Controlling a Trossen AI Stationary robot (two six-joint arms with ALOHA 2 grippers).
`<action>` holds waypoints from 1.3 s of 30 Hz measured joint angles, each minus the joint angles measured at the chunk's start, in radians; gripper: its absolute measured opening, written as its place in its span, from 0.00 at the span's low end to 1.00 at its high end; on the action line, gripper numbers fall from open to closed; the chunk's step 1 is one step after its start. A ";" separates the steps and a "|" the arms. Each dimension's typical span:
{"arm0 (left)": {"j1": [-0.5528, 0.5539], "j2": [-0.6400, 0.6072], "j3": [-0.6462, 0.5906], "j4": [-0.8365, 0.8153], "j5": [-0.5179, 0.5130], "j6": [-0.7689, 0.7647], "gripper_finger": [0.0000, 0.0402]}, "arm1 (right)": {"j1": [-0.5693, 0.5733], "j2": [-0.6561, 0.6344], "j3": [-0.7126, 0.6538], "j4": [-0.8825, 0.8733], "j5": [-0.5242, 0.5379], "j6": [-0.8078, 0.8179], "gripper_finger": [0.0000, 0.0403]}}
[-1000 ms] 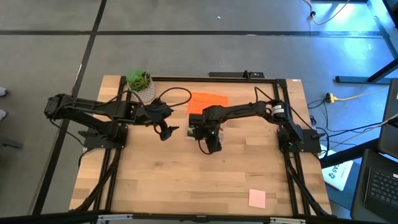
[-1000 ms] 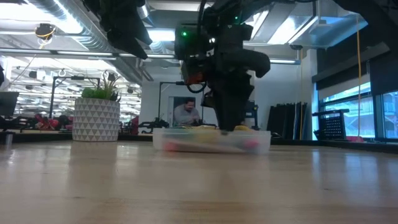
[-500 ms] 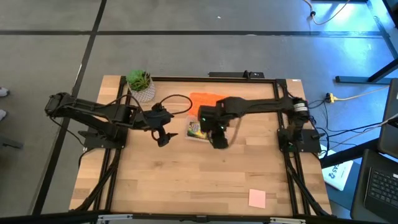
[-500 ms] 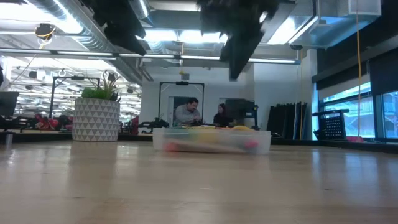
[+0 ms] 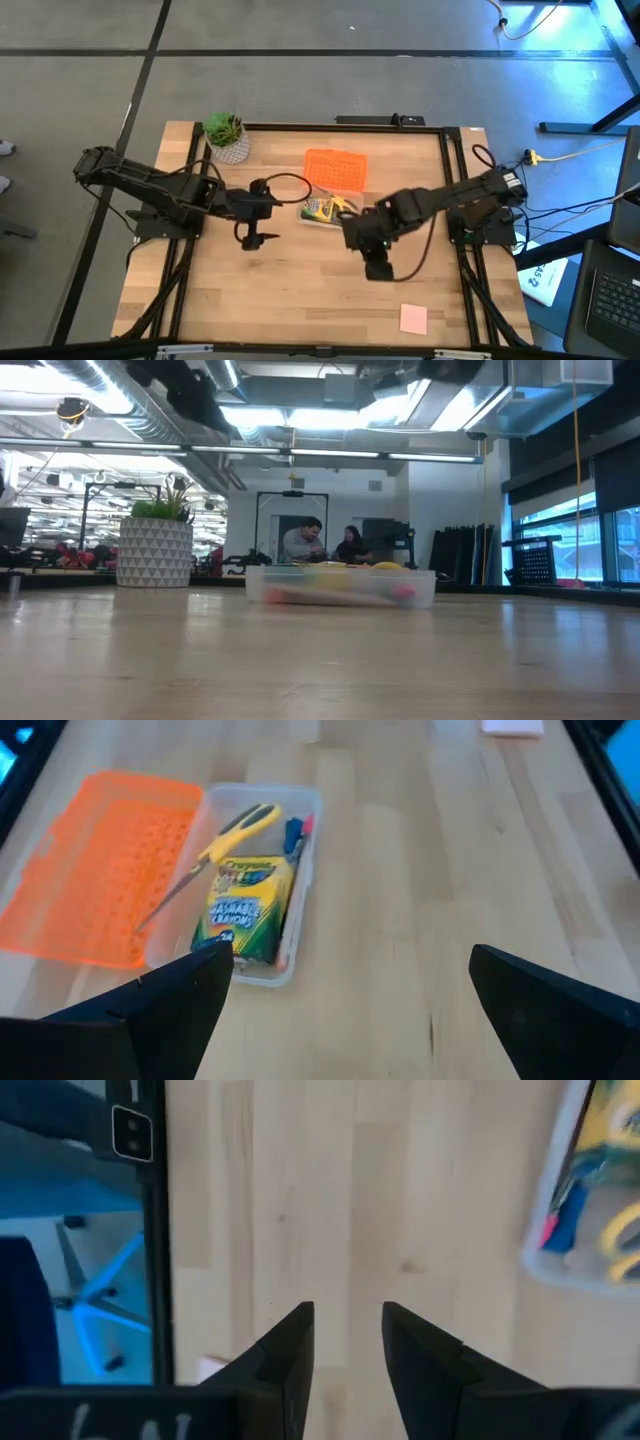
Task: Pack school essentials
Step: Put the pink sticky note into the orange supply box
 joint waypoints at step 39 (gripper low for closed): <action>-0.015 0.000 0.000 0.008 0.033 0.119 1.00 | 0.312 -0.003 0.000 -0.047 -0.005 0.223 0.30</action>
